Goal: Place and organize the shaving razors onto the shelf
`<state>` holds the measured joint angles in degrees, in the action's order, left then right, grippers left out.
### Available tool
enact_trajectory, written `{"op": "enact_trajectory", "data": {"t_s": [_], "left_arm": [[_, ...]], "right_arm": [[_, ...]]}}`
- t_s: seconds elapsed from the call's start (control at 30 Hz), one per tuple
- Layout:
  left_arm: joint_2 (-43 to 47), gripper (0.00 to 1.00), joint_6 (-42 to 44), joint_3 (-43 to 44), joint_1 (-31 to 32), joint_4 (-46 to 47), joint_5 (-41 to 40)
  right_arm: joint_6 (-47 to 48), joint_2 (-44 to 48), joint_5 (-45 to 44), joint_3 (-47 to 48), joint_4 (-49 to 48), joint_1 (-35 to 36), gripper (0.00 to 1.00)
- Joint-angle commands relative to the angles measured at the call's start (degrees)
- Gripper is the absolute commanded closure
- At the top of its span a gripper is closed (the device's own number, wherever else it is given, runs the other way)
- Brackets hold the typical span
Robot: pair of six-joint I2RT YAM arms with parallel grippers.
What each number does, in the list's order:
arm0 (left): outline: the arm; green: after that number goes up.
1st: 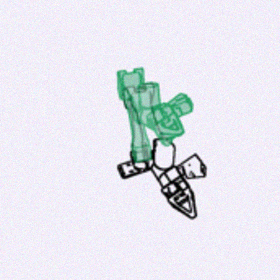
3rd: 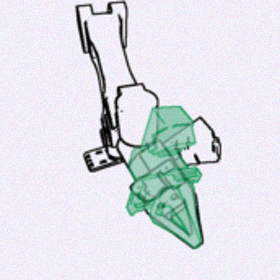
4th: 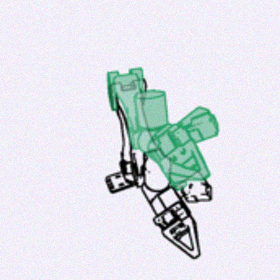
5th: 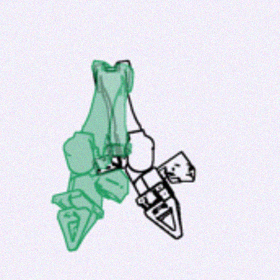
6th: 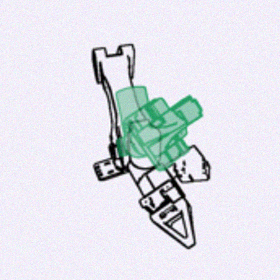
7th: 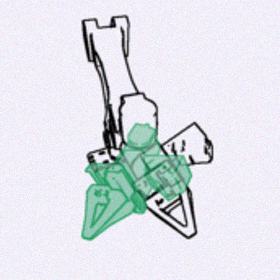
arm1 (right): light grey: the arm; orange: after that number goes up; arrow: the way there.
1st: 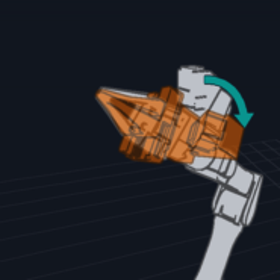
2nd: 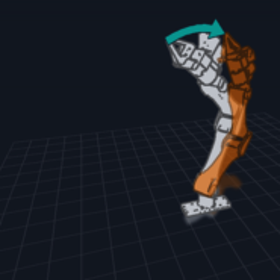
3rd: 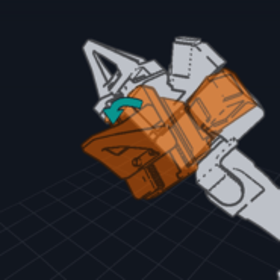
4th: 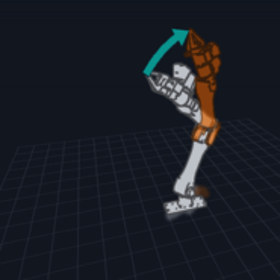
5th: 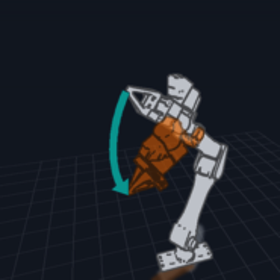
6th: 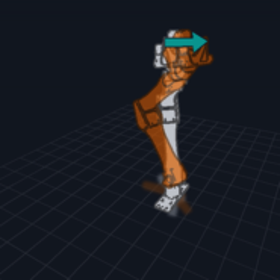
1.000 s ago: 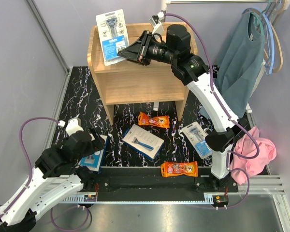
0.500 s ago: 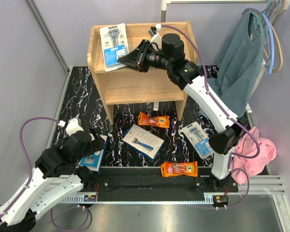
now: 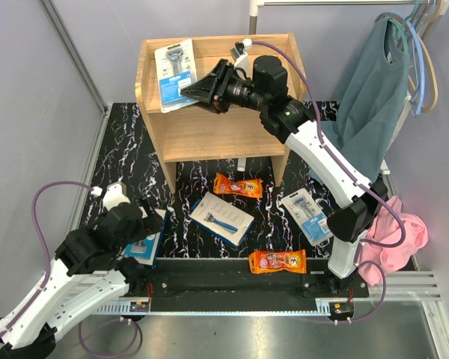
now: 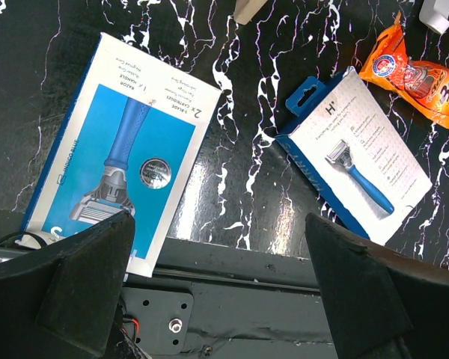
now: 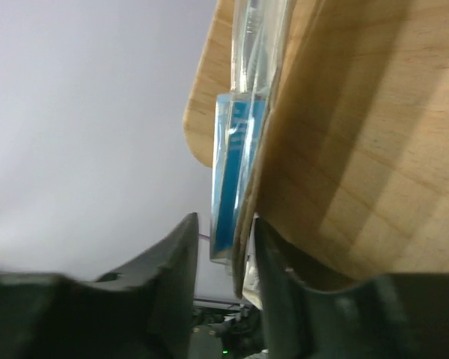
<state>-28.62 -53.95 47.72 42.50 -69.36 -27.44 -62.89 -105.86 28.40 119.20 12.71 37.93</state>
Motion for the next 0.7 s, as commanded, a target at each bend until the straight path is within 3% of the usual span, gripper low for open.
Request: {"op": "enact_trajectory", "data": {"t_s": [0.0, 0.37, 0.47, 0.67], "left_arm": [[-0.4, 0.01, 0.8, -0.2, 0.0, 1.7, 0.4], [-0.8, 0.01, 1.2, -0.2, 0.0, 2.1, 0.7], [-1.0, 0.01, 1.3, -0.3, 0.0, 2.1, 0.8], [-1.0, 0.01, 1.7, -0.2, 0.0, 2.7, 1.1]], "right_arm": [[-0.7, 2.6, 0.3, -1.1, -2.6, 0.4, 0.49], [-0.1, 5.3, -0.7, -3.9, -1.3, 0.4, 0.22], [2.4, 6.6, -3.9, -4.0, 1.8, 0.7, 0.01], [4.9, 8.4, -7.7, -4.3, 5.2, 0.7, 0.00]]}}
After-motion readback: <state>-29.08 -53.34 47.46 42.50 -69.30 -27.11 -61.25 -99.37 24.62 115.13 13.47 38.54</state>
